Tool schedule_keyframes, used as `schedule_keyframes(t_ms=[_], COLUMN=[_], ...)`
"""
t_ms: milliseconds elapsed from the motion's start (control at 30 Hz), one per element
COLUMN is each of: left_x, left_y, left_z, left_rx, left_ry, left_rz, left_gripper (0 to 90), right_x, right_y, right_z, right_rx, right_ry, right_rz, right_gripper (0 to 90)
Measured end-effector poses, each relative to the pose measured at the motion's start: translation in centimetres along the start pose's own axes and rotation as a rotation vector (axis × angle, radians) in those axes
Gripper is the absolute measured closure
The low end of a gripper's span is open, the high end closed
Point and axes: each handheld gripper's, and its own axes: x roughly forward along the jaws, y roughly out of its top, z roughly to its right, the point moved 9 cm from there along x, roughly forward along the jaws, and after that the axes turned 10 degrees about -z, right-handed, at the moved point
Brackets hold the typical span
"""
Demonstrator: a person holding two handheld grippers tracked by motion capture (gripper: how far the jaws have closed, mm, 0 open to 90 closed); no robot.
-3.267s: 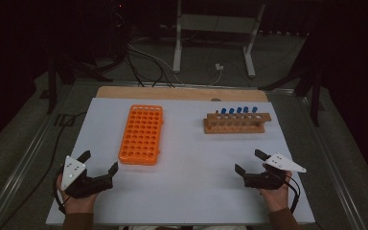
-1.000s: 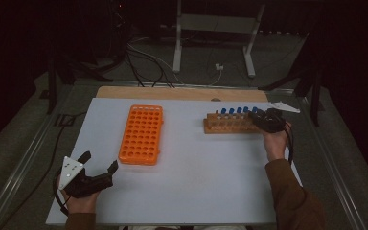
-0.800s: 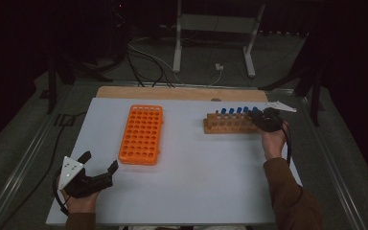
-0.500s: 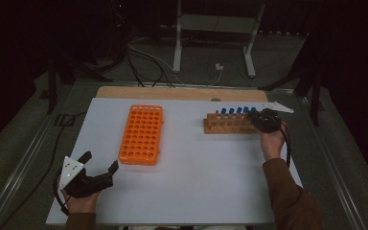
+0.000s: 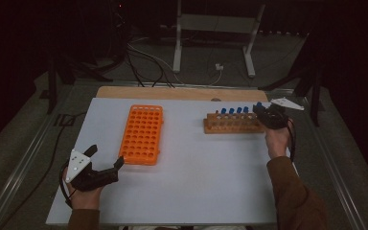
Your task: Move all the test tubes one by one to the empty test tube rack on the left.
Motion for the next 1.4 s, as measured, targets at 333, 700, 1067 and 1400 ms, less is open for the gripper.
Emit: schedule_keyframes(t_ms=[333,700,1067,1400], left_x=[1.8,3.7,6.9,9.4], left_y=[3.4,6.2,7.3,7.7], left_z=[1.6,2.8,6.0,9.1], left_rx=[0.068,0.108,0.102,0.115], left_ry=[-0.055,-0.075,-0.188,-0.254], left_rz=[0.043,0.036,0.013,-0.008], left_gripper=[0.6,0.6,0.6,0.7], right_x=[-2.3,-4.2,-5.4,-4.8], right_y=[2.2,2.5,2.4,1.9], right_z=[-1.0,-2.3,-7.0,-13.0], right_rx=[-0.053,-0.092,-0.126,-0.197], right_ry=[0.009,0.065,0.194,0.309], right_rz=[0.043,0.045,0.068,0.040], right_gripper=[76.4,76.4,76.4,76.2])
